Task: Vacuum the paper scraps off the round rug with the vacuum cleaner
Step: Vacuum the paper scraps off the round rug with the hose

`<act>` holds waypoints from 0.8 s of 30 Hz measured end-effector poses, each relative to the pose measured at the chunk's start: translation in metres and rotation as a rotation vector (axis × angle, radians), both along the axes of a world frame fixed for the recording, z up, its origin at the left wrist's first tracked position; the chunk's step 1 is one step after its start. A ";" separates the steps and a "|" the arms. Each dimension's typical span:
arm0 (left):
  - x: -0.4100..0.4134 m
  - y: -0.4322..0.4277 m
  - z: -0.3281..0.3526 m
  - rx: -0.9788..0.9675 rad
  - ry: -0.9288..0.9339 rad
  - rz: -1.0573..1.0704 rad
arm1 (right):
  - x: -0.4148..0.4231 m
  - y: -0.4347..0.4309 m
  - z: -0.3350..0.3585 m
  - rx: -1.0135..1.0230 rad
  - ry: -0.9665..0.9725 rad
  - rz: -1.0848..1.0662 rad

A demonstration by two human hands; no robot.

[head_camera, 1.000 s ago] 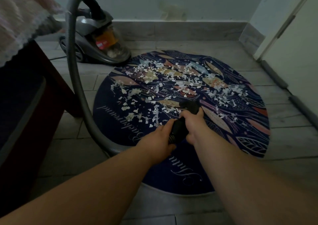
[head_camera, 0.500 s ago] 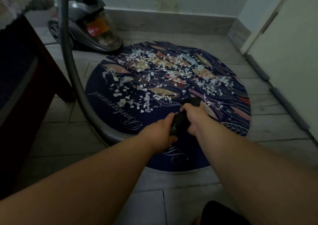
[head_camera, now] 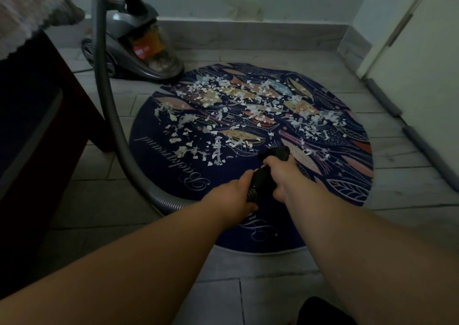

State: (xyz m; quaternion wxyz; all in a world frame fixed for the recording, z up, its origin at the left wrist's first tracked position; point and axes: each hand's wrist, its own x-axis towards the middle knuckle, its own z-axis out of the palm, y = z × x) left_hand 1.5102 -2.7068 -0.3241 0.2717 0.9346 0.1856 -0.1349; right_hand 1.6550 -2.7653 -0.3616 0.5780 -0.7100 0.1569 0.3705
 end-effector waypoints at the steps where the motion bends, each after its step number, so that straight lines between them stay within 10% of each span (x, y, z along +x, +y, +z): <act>1: 0.000 0.000 -0.001 -0.004 -0.001 0.003 | 0.000 0.002 -0.002 -0.012 0.001 0.004; 24: -0.050 0.007 0.008 0.005 -0.025 0.091 | -0.038 0.022 0.009 -0.045 0.043 0.202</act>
